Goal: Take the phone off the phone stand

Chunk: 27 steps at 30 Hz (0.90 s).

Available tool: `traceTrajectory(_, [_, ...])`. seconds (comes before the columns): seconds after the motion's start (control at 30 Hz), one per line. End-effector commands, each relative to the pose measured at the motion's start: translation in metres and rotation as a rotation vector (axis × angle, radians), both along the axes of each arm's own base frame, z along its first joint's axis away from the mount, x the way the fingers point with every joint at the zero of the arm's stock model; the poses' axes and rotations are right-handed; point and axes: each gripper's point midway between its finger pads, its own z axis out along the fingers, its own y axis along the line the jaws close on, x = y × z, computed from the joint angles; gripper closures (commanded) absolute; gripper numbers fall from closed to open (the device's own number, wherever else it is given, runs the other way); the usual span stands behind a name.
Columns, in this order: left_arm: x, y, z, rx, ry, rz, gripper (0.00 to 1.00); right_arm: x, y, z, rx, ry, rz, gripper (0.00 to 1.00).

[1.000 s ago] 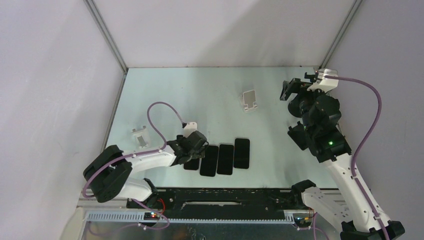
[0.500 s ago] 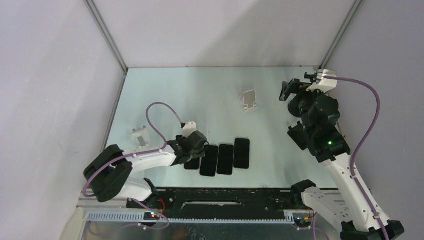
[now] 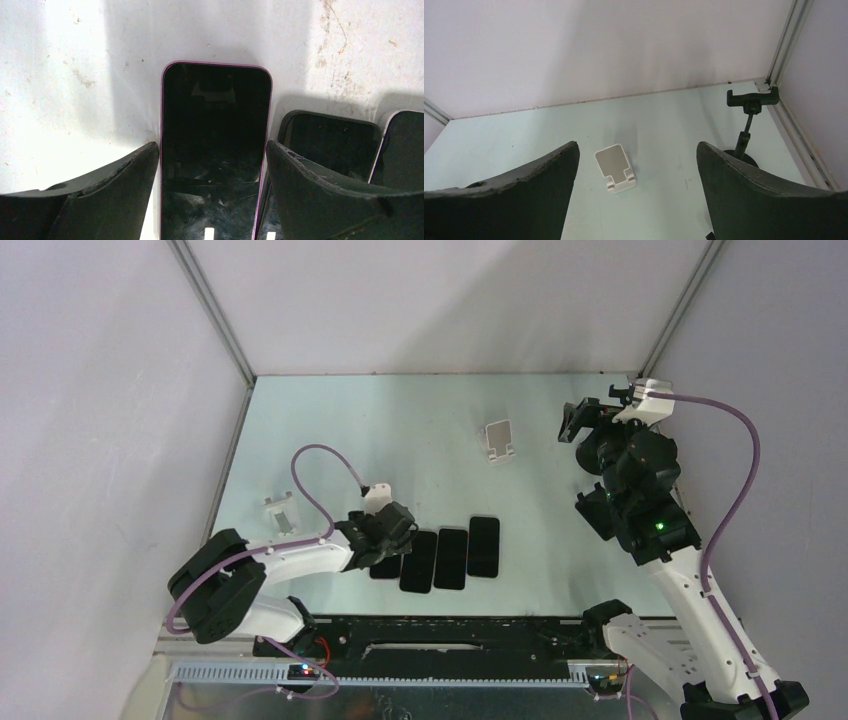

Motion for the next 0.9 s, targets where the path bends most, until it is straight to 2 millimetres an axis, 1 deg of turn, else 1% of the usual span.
traceTrajectory(0.0, [-0.066, 0.05, -0.043, 0.156, 0.28, 0.03, 0.14, 0.0, 0.002, 0.009, 0.024, -0.036, 0.008, 0.11])
traceTrajectory(0.13, [-0.066, 0.049, -0.038, 0.154, 0.274, 0.027, 0.14, -0.001, 0.002, 0.01, 0.024, -0.04, 0.008, 0.11])
traceTrajectory(0.23, [-0.063, 0.048, -0.025, 0.141, 0.248, 0.026, 0.13, -0.001, 0.002, 0.01, 0.022, -0.041, 0.009, 0.11])
traceTrajectory(0.3, [-0.057, 0.046, -0.012, 0.131, 0.216, 0.022, 0.13, -0.001, 0.002, 0.012, 0.018, -0.048, 0.011, 0.11])
traceTrajectory(0.33, [-0.051, 0.042, -0.003, 0.123, 0.193, 0.022, 0.13, -0.001, 0.002, 0.013, 0.018, -0.05, 0.013, 0.11])
traceTrajectory(0.37, [-0.05, 0.043, 0.004, 0.126, 0.184, 0.018, 0.12, -0.001, 0.002, 0.013, 0.018, -0.052, 0.014, 0.11])
traceTrajectory(0.4, [-0.043, 0.039, 0.014, 0.118, 0.157, 0.019, 0.12, -0.002, 0.002, 0.014, 0.017, -0.055, 0.012, 0.11])
traceTrajectory(0.43, [-0.042, 0.039, 0.021, 0.121, 0.148, 0.014, 0.12, -0.002, 0.002, 0.015, 0.017, -0.057, 0.014, 0.11])
traceTrajectory(0.5, [-0.031, 0.033, 0.042, 0.106, 0.102, 0.009, 0.11, -0.004, 0.002, 0.015, 0.014, -0.056, 0.016, 0.11])
traceTrajectory(0.57, [-0.023, 0.03, 0.057, 0.098, 0.064, 0.003, 0.11, -0.005, 0.001, 0.014, 0.011, -0.05, 0.017, 0.11])
traceTrajectory(0.63, [-0.018, 0.026, 0.067, 0.091, 0.045, -0.005, 0.09, -0.007, 0.002, 0.011, 0.007, -0.039, 0.023, 0.11])
traceTrajectory(0.77, [-0.013, 0.019, 0.075, 0.082, 0.035, -0.023, 0.05, -0.01, 0.005, 0.002, -0.003, -0.005, 0.048, 0.11])
traceTrajectory(0.87, [-0.011, 0.016, 0.081, 0.072, 0.025, -0.032, 0.04, -0.013, 0.008, -0.003, -0.009, 0.02, 0.071, 0.11])
